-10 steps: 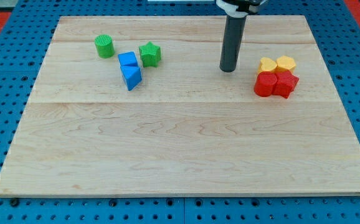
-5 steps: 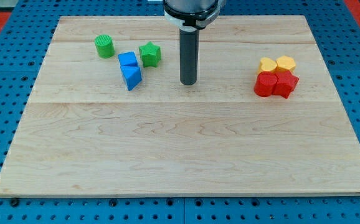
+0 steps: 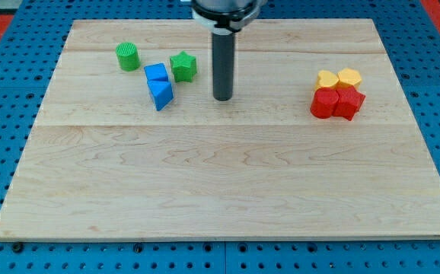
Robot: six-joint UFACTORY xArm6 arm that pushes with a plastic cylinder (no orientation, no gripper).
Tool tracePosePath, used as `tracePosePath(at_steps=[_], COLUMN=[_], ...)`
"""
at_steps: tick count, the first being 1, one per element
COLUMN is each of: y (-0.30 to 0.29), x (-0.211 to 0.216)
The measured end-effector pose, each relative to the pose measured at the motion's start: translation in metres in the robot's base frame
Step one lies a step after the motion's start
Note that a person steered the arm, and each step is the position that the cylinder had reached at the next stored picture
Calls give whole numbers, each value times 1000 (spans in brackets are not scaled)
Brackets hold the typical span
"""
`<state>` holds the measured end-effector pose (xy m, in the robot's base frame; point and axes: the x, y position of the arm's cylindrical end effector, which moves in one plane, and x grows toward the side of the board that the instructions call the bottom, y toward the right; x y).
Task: Push the triangle at the left bottom of the board
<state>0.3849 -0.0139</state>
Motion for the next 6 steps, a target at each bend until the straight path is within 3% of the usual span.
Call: tracePosePath(at_steps=[1, 3, 4, 6], y=[-44, -25, -77, -120], x=[0, -97, -101, -31])
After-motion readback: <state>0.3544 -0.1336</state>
